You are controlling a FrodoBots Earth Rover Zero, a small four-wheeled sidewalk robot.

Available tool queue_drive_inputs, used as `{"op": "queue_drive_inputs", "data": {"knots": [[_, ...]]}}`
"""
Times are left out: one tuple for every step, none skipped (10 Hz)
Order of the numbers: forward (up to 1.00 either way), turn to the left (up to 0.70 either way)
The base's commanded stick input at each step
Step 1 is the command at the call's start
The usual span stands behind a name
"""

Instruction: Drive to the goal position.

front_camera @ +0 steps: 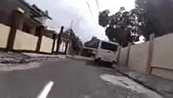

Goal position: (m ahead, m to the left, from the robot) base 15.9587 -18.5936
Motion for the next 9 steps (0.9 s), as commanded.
{"op": "queue_drive_inputs", "data": {"knots": [[0.85,0.0],[0.85,0.0],[0.85,0.0],[0.85,0.0],[0.85,0.0],[0.85,0.0],[0.85,-0.04],[0.85,-0.34],[0.85,-0.34]]}}
